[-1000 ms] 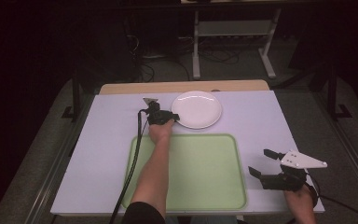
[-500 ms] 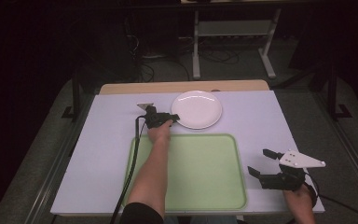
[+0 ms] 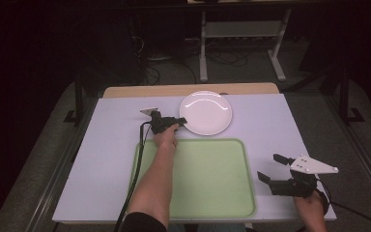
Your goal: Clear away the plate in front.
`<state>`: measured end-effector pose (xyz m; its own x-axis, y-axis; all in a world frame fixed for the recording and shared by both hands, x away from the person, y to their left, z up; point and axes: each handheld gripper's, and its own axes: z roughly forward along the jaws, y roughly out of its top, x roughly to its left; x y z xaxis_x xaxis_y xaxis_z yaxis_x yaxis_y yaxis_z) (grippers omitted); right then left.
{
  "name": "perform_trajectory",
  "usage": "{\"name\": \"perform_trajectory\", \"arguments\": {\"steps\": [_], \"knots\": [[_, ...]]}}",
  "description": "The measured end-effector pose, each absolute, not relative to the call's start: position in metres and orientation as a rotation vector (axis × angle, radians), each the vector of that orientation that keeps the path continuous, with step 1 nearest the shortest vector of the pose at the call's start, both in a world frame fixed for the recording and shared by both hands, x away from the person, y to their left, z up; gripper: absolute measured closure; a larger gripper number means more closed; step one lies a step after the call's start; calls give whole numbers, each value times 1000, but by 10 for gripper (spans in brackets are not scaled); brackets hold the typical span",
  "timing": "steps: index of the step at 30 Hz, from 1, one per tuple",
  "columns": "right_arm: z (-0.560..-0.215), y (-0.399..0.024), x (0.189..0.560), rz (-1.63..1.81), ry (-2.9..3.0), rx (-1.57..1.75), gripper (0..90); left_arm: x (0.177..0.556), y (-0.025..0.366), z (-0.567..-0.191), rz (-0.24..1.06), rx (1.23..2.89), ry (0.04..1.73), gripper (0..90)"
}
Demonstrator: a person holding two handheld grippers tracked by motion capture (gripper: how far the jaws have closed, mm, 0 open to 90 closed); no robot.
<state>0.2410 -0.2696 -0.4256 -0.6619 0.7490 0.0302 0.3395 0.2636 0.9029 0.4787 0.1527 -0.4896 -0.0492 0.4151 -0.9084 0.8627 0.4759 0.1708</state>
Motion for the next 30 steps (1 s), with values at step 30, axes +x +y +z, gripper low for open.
{"name": "perform_trajectory", "arguments": {"steps": [30], "knots": [[-425,-274,240,1372,2109,997,134,480,172,-473,-539,1051,1596,868]]}}
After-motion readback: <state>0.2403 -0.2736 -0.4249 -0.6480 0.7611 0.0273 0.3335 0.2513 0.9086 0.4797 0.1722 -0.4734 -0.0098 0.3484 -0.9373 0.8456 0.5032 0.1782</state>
